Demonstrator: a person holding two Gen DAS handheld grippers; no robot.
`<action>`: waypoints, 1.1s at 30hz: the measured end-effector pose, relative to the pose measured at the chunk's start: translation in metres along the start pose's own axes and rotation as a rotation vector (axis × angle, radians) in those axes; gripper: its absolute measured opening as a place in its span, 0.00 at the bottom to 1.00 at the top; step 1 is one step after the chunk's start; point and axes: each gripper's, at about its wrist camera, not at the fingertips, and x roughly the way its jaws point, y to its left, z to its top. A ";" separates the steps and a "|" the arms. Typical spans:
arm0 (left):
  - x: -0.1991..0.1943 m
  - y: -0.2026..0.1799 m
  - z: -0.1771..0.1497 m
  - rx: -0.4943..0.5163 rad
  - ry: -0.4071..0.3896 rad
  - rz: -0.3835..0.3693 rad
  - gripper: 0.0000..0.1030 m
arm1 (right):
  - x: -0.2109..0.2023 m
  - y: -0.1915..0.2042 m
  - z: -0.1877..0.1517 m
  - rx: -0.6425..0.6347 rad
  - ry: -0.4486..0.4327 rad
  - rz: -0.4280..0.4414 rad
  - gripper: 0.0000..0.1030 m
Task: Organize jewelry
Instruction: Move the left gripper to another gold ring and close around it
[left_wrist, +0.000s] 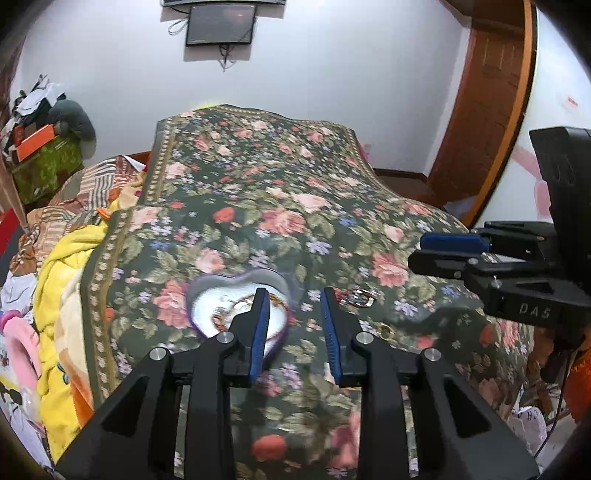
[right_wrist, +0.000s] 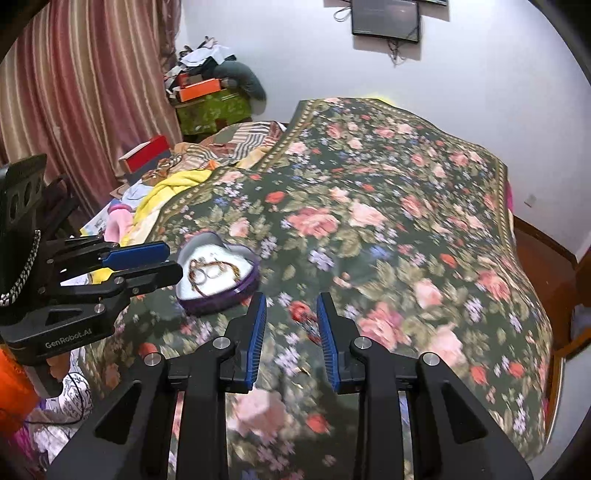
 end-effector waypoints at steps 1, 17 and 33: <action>0.002 -0.005 -0.001 0.006 0.008 -0.006 0.30 | -0.002 -0.004 -0.003 0.005 0.004 -0.007 0.26; 0.085 -0.075 -0.024 0.091 0.219 -0.106 0.41 | -0.009 -0.054 -0.046 0.081 0.047 -0.050 0.29; 0.115 -0.088 -0.039 0.166 0.234 -0.106 0.17 | 0.001 -0.064 -0.056 0.121 0.076 -0.018 0.30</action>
